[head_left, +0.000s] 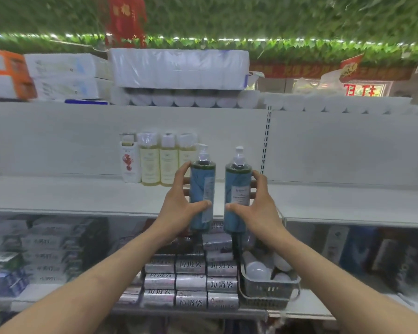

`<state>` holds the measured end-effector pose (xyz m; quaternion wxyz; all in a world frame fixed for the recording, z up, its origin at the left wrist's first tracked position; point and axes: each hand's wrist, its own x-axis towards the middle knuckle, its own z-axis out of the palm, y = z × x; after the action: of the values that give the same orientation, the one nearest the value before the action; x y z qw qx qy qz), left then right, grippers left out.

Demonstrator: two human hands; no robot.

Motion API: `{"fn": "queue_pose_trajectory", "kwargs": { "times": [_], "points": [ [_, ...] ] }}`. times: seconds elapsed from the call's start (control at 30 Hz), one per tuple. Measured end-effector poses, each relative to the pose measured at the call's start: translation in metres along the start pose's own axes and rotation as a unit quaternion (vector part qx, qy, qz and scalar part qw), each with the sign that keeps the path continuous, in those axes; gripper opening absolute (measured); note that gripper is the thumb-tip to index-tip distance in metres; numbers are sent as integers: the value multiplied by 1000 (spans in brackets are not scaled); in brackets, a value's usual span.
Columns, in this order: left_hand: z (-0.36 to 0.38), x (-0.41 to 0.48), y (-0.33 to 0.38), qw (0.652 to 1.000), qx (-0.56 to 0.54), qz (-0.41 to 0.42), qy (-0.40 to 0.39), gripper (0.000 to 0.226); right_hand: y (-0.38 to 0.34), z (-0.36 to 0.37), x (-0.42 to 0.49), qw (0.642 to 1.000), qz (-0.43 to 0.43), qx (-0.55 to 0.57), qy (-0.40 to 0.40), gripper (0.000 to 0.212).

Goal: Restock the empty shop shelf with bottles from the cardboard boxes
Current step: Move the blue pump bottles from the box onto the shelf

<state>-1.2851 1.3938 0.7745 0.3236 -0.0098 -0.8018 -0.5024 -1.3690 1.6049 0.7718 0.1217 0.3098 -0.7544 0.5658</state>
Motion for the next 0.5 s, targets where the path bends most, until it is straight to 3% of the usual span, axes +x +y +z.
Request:
{"fn": "queue_pose_trajectory", "kwargs": {
  "times": [0.5],
  "points": [
    [48,38,-5,998,22,-28,46,107,73,-38,65,999,12,24,30,95]
  ]
}}
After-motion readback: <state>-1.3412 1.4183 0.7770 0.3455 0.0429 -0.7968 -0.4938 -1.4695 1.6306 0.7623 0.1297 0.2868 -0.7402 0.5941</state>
